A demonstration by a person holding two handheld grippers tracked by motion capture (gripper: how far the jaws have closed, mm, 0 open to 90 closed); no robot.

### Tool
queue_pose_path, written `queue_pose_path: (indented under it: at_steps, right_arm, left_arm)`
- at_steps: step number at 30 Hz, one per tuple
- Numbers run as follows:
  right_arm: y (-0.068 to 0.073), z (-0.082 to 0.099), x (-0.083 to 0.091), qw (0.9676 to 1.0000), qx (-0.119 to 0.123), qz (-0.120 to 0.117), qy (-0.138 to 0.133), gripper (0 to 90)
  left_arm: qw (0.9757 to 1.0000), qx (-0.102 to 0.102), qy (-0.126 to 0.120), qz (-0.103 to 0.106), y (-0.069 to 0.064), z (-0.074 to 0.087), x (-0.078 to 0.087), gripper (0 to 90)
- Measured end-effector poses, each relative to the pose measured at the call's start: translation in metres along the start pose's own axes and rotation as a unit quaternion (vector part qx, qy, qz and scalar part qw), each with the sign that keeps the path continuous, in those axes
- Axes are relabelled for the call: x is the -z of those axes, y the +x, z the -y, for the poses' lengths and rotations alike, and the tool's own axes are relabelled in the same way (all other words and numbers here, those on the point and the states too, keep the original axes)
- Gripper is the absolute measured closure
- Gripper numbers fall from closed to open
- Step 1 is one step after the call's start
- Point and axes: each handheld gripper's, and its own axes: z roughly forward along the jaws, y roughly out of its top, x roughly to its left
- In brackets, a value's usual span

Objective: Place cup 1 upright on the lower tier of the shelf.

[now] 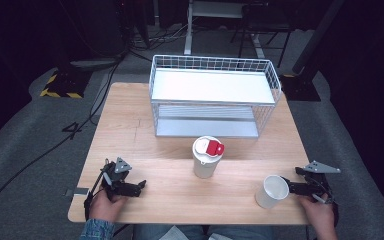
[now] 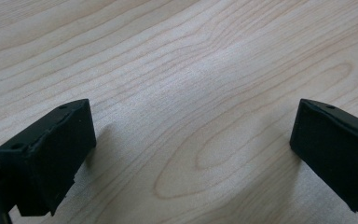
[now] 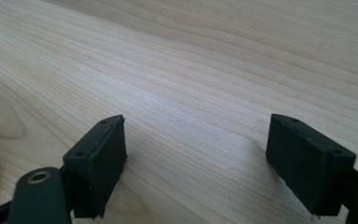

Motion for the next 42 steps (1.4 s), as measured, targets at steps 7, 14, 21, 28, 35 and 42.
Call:
queue_pose_path:
  at_steps: [7, 14, 21, 28, 35, 42]
  right_arm:
    - [0.0, 0.0, 0.0, 1.0, 0.0, 0.0, 0.0, 20.3]
    - [-0.001, 0.001, 0.001, 1.0, 0.001, 0.001, 0.0, 20.3]
    - [-0.002, 0.001, 0.001, 1.0, 0.002, -0.004, 0.001, 20.3]
    - [-0.001, 0.001, 0.001, 1.0, -0.003, 0.003, 0.0, 19.7]
    - [-0.004, 0.004, 0.007, 0.9995, -0.023, 0.02, -0.005, 21.2]
    - [-0.004, 0.011, 0.021, 0.9989, -0.036, 0.019, -0.023, 21.3]
  left_arm:
    - [0.9997, 0.019, -0.003, -0.017, -0.007, -0.001, -0.002, 0.4]
    - [0.9997, 0.017, -0.004, -0.016, -0.007, -0.002, -0.002, 0.4]
    - [0.9998, 0.016, -0.003, -0.014, -0.007, -0.003, -0.003, 0.4]
    - [0.9998, 0.017, -0.001, -0.013, -0.007, -0.003, -0.003, 0.4]
    - [0.9997, 0.02, -0.004, -0.016, -0.007, -0.004, -0.004, 0.4]
    - [0.9996, 0.021, -0.002, -0.017, -0.007, -0.007, -0.007, 0.4]
